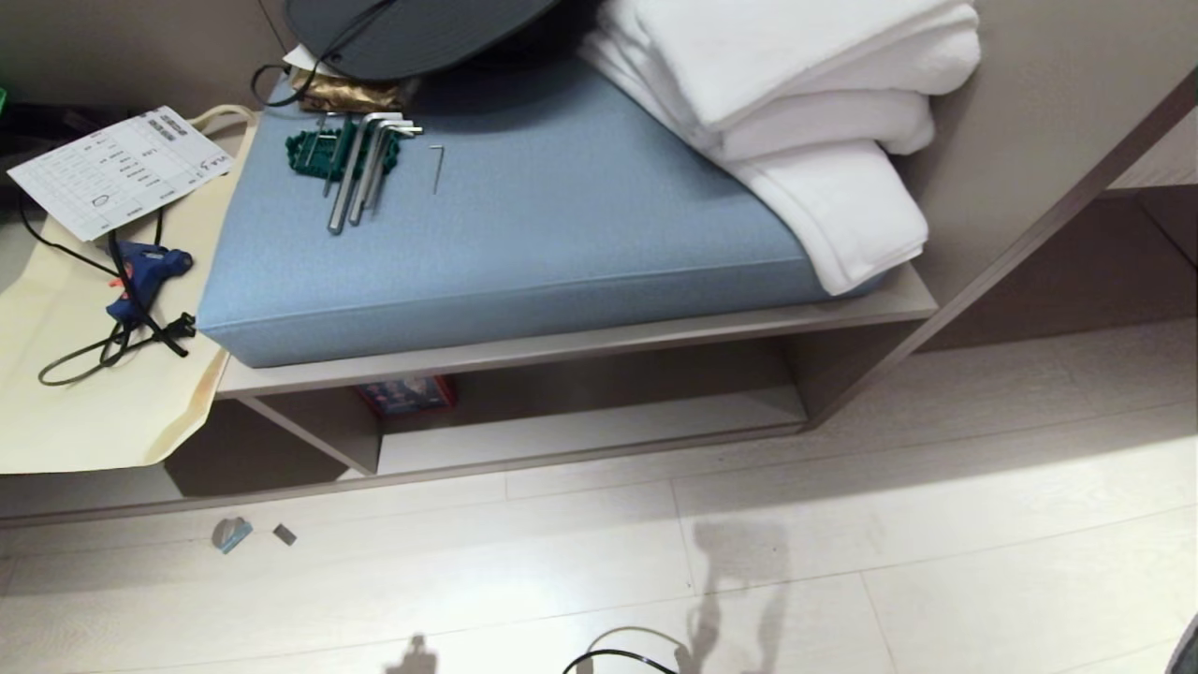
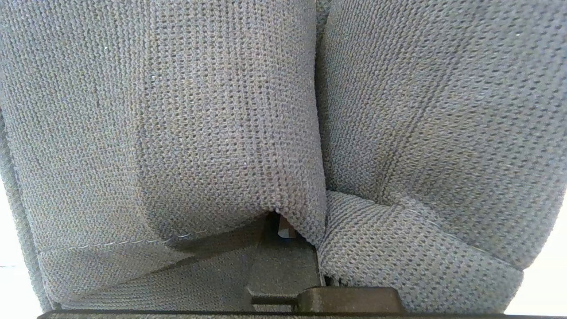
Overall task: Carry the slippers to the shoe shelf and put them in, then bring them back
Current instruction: Place the slippers into the shoe cabinet
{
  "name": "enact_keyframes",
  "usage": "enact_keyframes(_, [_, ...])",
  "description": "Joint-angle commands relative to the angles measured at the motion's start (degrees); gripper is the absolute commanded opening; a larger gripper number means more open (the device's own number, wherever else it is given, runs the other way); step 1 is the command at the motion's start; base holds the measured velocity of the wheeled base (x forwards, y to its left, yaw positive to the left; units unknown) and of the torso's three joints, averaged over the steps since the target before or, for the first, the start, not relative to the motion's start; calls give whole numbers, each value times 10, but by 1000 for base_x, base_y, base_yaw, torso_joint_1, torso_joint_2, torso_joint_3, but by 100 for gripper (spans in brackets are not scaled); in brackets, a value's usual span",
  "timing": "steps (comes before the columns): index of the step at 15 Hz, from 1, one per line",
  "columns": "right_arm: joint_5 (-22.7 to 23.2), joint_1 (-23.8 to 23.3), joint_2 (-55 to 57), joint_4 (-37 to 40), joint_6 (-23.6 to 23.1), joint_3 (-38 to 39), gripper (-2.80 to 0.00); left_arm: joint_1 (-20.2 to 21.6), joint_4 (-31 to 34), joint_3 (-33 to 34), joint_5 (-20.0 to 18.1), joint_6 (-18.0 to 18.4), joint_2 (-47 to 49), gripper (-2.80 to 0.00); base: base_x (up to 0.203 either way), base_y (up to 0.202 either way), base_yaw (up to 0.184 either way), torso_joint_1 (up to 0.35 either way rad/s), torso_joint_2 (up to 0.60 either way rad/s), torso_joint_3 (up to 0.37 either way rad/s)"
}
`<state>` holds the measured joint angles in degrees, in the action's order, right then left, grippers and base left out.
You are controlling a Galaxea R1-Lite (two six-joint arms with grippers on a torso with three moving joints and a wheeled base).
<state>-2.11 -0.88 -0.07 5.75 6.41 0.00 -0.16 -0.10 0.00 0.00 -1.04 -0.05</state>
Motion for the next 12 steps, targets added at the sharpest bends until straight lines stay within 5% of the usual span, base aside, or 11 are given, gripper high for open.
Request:
enact_keyframes(1, [0,0,0,0,1,1,-280,1,0,-1,0,0,0,-280,0,0,0,6,-4,-201])
enact_keyframes(12, [0,0,0,0,0,1,-280,0,0,0,0,0,0,-280,0,0,0,1,4,-198])
